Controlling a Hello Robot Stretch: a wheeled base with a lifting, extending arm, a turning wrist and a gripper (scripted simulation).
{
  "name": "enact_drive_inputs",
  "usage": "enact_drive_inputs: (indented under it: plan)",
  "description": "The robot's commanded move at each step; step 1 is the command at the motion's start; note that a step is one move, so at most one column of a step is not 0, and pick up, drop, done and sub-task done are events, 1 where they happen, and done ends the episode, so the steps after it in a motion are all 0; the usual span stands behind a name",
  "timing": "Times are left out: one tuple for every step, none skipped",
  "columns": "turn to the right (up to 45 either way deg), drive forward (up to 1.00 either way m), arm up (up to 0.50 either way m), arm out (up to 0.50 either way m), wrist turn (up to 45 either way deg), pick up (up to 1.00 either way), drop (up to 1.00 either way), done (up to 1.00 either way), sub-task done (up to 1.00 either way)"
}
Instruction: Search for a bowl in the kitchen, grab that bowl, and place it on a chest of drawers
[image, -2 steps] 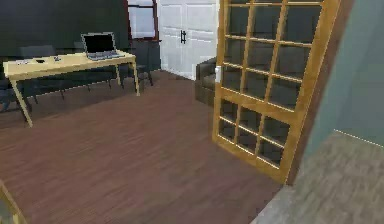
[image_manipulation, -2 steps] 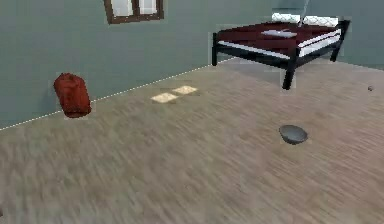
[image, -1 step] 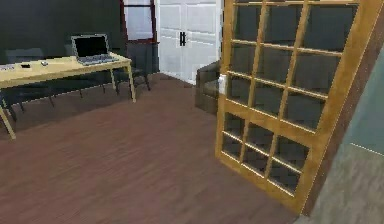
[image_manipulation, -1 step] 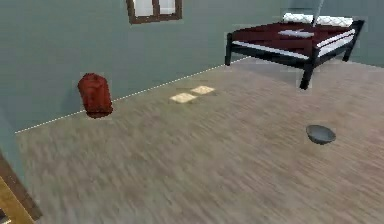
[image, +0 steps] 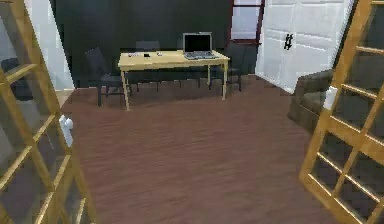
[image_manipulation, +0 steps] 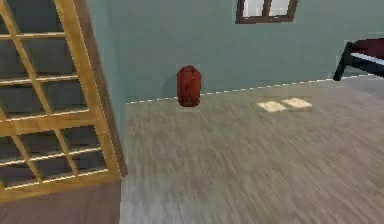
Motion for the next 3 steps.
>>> enact_drive_inputs:
  plan:
    - [0.0, 1.0, 0.0, 0.0, 0.0, 0.0, 0.0, 0.0, 0.0]
    - [-6.0, 0.0, 0.0, 0.0, 0.0, 0.0, 0.0, 0.0, 0.0]
    - [0.0, 0.4, 0.0, 0.0, 0.0, 0.0, 0.0, 0.0, 0.0]
